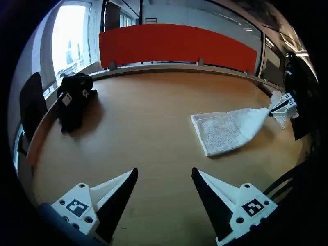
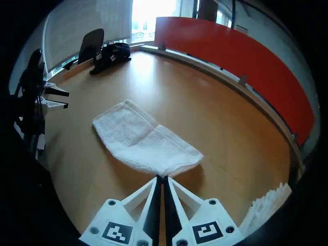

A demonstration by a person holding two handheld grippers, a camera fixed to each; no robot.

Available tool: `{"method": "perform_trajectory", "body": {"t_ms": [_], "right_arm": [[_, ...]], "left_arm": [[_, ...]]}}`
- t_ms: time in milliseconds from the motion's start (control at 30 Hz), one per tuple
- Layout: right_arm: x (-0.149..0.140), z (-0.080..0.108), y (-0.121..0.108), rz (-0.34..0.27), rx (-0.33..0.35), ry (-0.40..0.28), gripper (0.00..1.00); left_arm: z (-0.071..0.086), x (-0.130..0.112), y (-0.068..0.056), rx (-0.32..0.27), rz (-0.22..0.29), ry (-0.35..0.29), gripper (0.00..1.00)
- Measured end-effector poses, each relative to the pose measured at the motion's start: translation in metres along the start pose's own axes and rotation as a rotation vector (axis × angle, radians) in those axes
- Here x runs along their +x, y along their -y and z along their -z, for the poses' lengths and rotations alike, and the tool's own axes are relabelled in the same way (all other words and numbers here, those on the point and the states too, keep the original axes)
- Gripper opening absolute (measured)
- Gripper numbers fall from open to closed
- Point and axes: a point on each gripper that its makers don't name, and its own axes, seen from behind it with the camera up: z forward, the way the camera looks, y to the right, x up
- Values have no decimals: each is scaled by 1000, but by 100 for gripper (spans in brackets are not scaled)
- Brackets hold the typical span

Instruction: Fold towel

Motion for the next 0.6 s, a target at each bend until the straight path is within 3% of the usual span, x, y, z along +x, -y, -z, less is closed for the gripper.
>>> {"method": "perform_trajectory", "body": {"t_ms": [600], "right_arm": [[81, -13, 25, 158, 89, -64, 4]], "left_arm": [[12, -3, -3, 15, 18, -8, 98]]}}
